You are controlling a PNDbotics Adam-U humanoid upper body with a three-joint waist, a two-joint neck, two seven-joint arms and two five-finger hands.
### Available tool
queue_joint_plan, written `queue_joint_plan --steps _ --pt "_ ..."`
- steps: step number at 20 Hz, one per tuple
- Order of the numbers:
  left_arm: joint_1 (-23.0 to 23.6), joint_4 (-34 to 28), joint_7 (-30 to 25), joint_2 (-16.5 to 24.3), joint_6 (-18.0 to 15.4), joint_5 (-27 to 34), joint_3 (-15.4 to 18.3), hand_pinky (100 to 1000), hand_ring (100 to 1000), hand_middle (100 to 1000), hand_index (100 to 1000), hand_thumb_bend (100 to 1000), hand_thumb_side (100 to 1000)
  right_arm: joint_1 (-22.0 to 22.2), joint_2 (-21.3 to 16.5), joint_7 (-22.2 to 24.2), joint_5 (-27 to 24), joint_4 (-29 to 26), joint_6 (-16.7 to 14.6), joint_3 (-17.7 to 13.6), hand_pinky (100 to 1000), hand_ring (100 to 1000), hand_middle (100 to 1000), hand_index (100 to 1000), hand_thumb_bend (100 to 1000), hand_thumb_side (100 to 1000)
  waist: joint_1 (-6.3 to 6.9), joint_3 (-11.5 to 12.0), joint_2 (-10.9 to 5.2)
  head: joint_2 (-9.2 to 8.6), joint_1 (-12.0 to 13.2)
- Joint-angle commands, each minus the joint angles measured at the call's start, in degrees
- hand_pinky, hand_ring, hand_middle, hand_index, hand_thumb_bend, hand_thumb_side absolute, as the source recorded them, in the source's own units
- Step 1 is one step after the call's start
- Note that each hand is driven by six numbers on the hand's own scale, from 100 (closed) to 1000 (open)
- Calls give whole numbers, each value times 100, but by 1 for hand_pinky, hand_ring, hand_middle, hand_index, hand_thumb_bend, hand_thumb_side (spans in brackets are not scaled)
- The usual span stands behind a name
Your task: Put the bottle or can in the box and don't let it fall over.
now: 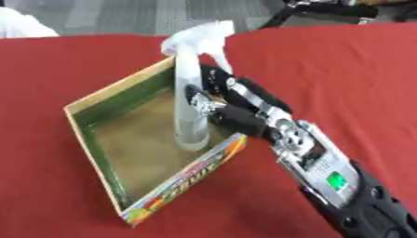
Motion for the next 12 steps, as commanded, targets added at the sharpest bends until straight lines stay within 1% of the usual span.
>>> queue_joint_plan --steps 1,8,9,12 --pt "-3 -123 8 160 13 -22 51 717 1000 969 721 222 947 5 -118 -17 -33 -196 17 -56 1000 925 845 1000 100 690 8 -14 -153 -1 29" --pt "14 -126 12 154 10 -15 59 716 1000 970 721 221 946 162 -124 -26 -27 -275 36 -96 1000 923 843 1000 100 681 37 -32 -165 -2 41" --pt "18 -125 10 152 11 -8 56 716 1000 970 721 221 947 183 -120 -34 -21 -273 39 -104 1000 923 843 1000 100 697 42 -33 -165 -4 45" --pt "35 -122 7 147 9 -13 55 716 1000 970 721 220 947 265 -128 -76 24 -302 15 -133 1000 923 846 1000 100 697 54 -44 -164 2 55"
